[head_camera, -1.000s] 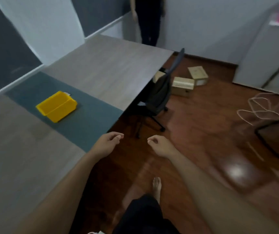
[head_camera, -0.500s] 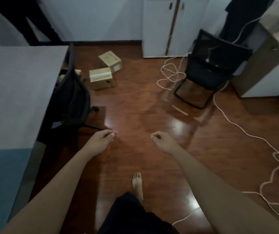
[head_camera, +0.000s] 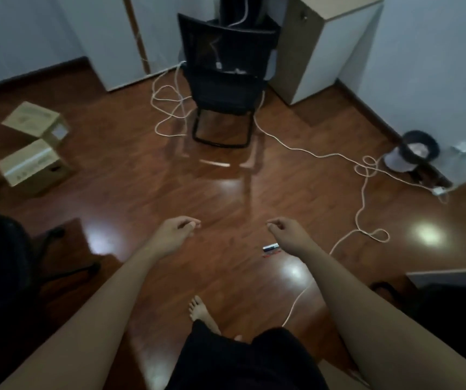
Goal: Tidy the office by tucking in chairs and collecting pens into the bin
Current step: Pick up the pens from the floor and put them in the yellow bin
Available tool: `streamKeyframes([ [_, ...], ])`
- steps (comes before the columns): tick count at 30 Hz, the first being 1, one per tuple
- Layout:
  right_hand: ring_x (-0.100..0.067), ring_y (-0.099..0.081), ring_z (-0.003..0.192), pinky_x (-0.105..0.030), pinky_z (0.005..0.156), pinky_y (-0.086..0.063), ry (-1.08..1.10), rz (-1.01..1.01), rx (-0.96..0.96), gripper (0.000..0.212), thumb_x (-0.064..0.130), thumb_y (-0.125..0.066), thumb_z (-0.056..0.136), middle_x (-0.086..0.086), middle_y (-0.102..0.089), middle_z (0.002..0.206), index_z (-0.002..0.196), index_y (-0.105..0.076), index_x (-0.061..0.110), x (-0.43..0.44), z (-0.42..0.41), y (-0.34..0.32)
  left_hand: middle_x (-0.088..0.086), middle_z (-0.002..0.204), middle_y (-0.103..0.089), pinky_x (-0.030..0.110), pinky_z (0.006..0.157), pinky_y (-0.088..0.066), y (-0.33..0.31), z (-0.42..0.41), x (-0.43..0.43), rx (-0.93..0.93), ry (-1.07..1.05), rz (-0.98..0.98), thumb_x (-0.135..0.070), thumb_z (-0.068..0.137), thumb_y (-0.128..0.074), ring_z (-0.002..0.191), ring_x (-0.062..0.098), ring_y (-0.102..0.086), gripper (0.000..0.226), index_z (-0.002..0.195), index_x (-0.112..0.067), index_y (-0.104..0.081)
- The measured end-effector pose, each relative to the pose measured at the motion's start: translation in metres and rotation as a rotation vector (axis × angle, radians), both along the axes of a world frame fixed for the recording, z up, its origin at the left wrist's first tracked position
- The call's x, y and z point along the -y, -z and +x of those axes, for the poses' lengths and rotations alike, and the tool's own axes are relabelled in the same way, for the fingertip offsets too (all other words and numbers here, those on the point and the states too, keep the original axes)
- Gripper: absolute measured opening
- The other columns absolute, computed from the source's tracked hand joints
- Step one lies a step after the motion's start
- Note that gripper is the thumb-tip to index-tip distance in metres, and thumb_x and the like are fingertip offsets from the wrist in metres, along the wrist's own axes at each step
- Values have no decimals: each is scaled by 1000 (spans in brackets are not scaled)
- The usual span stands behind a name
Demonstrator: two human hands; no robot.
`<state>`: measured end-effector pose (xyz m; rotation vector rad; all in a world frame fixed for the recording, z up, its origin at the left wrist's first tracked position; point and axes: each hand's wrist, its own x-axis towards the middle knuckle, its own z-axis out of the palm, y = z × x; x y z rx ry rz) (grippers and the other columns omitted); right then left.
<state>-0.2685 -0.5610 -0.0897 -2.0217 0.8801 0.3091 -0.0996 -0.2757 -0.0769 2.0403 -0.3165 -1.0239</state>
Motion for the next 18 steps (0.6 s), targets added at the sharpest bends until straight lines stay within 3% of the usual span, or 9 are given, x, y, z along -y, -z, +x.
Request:
streamKeyframes([
  [3, -15, -63, 107, -21, 82, -41, 113, 12, -2, 27, 21, -61, 104, -3, -70, 112, 124, -74, 8, 37, -27, 8, 9, 124, -77, 50, 111, -54, 7, 6, 55, -22, 77, -8, -15, 110, -54, 116, 30, -74, 26, 125, -9, -74],
  [5, -14, -63, 105, -20, 83, -40, 185, 28, 2, 27, 21, -62, 103, -4, -72, 111, 123, -75, 7, 63, -41, 16, 12, 127, -76, 33, 98, -60, 7, 6, 92, -27, 116, -11, -15, 111, -52, 117, 33, -74, 28, 128, -6, -72],
  [8, -14, -62, 90, -23, 76, -43, 253, 54, 10, 25, 21, -64, 103, 1, -69, 96, 121, -76, 8, 104, -57, 29, 13, 130, -74, 5, 67, -50, 6, 2, 146, -27, 173, 1, -15, 112, -51, 115, 30, -73, 30, 131, -3, -70],
  [10, -13, -61, 87, -22, 74, -44, 264, 65, 14, 24, 21, -63, 103, 3, -67, 92, 119, -76, 9, 132, -62, 37, 14, 131, -73, 3, 64, -49, 5, -2, 180, -21, 181, -1, -12, 112, -49, 112, 25, -71, 31, 133, 1, -68],
  [14, -20, -68, 108, -25, 88, -45, 264, 109, -23, 26, 24, -63, 101, -4, -75, 110, 119, -77, 11, 191, -70, 58, 16, 131, -72, 3, 63, -50, 10, -10, 242, -35, 149, 41, -11, 112, -48, 111, 24, -70, 31, 133, 2, -68],
  [18, -15, -65, 111, -22, 89, -41, 226, 109, -81, 28, 26, -62, 102, -5, -75, 120, 121, -76, 12, 246, -74, 79, 15, 133, -72, 3, 64, -51, 22, -15, 306, -64, 122, 67, -12, 112, -47, 111, 21, -68, 32, 134, 1, -66],
])
